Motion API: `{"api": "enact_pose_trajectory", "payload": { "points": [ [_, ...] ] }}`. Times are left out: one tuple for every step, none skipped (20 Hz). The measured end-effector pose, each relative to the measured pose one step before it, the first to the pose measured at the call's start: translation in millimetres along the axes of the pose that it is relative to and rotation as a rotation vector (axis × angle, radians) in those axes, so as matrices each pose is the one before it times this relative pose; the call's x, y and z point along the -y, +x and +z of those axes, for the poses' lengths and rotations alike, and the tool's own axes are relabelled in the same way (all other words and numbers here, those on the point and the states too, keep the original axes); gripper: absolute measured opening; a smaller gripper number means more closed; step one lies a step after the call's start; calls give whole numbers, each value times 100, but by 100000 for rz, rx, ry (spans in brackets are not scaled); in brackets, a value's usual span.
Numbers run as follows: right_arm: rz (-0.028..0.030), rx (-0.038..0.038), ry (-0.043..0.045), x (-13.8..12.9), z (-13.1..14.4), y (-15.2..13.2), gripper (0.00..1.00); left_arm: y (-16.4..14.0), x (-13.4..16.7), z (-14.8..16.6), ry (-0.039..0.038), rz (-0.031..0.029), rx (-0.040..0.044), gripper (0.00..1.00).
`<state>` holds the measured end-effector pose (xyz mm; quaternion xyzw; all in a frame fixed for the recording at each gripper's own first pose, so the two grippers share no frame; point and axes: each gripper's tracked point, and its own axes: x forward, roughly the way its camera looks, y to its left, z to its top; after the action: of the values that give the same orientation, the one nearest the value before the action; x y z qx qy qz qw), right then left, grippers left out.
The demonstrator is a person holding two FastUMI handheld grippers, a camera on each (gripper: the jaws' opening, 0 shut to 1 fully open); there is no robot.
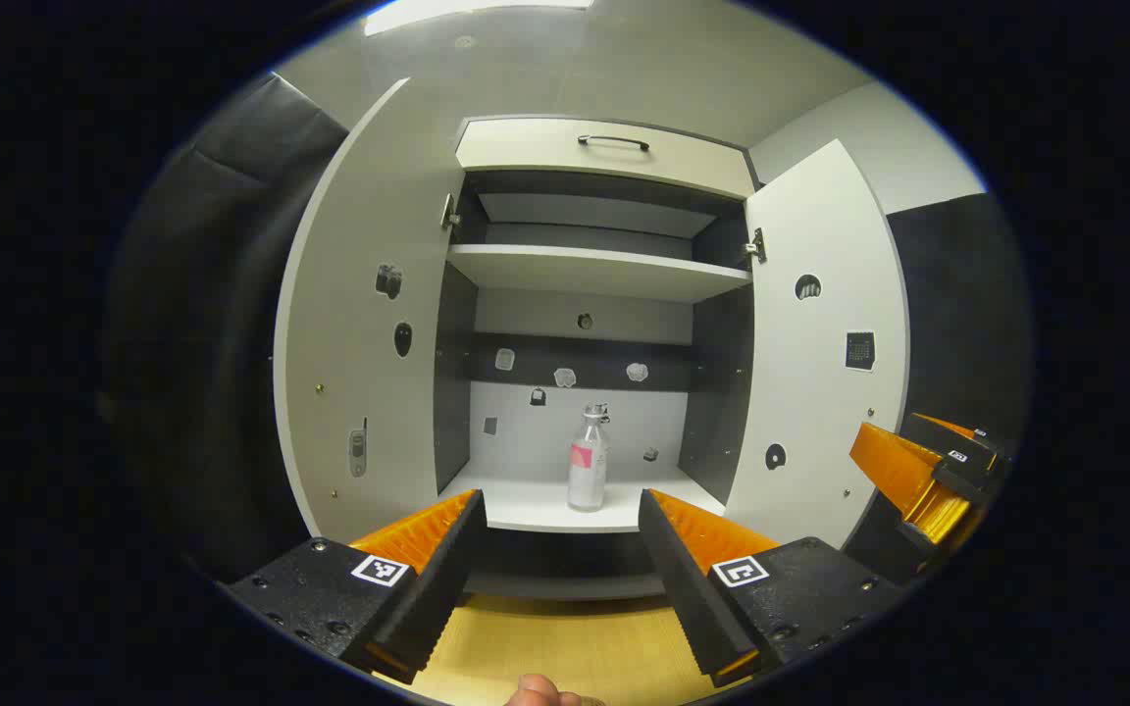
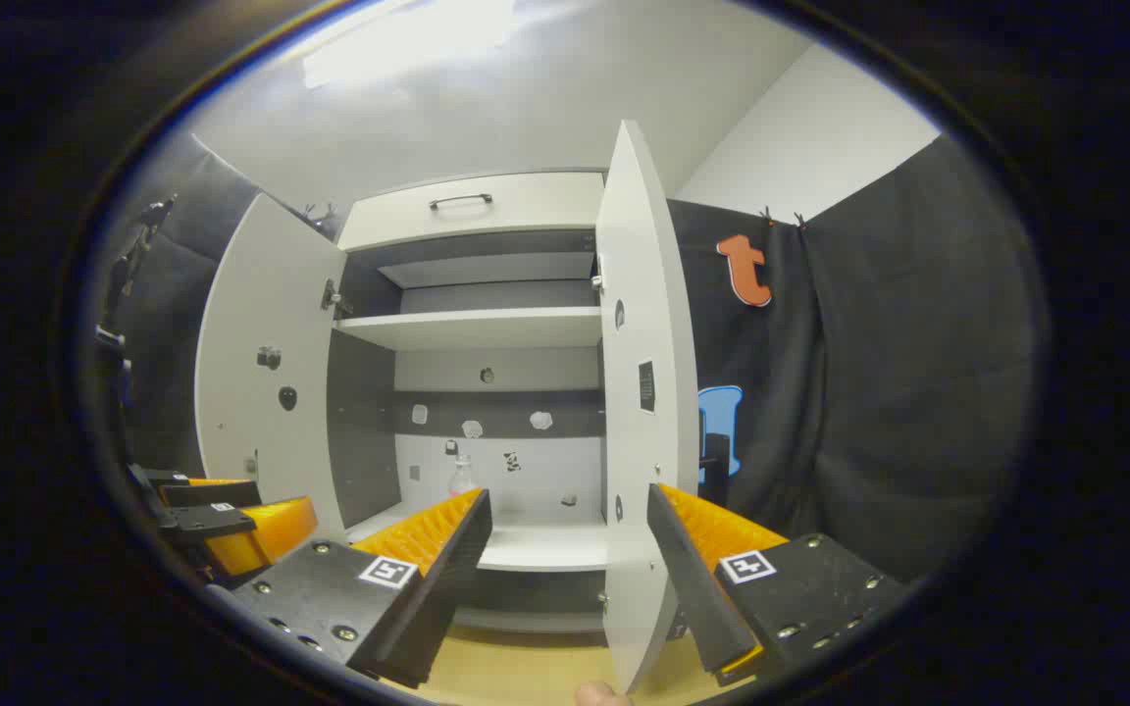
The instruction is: Grasp the bottle in the cabinet with the left hand and place it on the coaster, then close the right door with the right hand and the left door with the left hand.
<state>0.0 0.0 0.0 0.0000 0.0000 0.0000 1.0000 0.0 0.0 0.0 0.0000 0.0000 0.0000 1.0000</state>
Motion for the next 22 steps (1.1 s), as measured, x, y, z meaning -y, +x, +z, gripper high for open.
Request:
{"api": "enact_pose_trajectory", "payload": {
  "points": [
    [460,550,-161,-82,137,108,94,-99,-19,103,-65,163,381,93],
    [431,536,-342,-31,50,104,94,26,60,213,-31,22,319,96],
    [460,361,-409,-36,104,101,94,125,22,92,-49,109,487,96],
    [320,197,-365,91,56,264,94,173,106,144,18,149,524,96],
    [-98,5,-320,122,48,189,94,62,125,67,-42,117,495,96],
    [-108,-61,-196,125,0,88,94,171,254,-8,-35,-344,-50,96],
    [16,-2,-114,50,-89,45,94,76,298,-81,-108,-479,128,96],
    [-142,214,-320,157,83,33,94,100,206,-59,-103,-358,-125,96],
    [-534,191,-629,260,-50,-87,94,143,272,-123,-46,-458,-82,96],
    [-710,182,-830,295,-87,-72,96,111,253,-78,58,-650,-373,96],
    [-775,-116,-731,286,-83,-31,94,189,253,-128,170,-680,-251,96],
    [-640,-121,-408,216,-105,24,96,193,212,-9,283,-541,-3,96],
    [-493,-11,-123,98,12,-100,96,175,175,-71,336,-430,-11,96],
    [-320,99,-152,157,-29,12,96,164,157,6,305,-313,64,96],
    [-305,159,-413,86,9,7,96,159,170,-41,158,-267,72,96],
    [-227,253,-585,103,-46,5,96,186,165,5,-143,-324,76,96],
    [-155,126,-625,69,12,3,94,199,118,-79,-271,-277,-89,96],
    [46,-4,-279,35,-51,21,94,226,49,-62,-351,-218,-140,96],
    [87,-167,122,-25,-51,48,96,192,36,-186,-241,-209,-445,96],
    [-31,-264,349,33,-63,5,96,321,-59,-112,-12,47,-176,96],
    [-2,-98,440,-91,27,62,96,516,-209,-90,-40,471,-76,96],
    [-131,-6,320,25,-70,-18,96,650,-274,-19,-159,276,75,96]
  ]
}}
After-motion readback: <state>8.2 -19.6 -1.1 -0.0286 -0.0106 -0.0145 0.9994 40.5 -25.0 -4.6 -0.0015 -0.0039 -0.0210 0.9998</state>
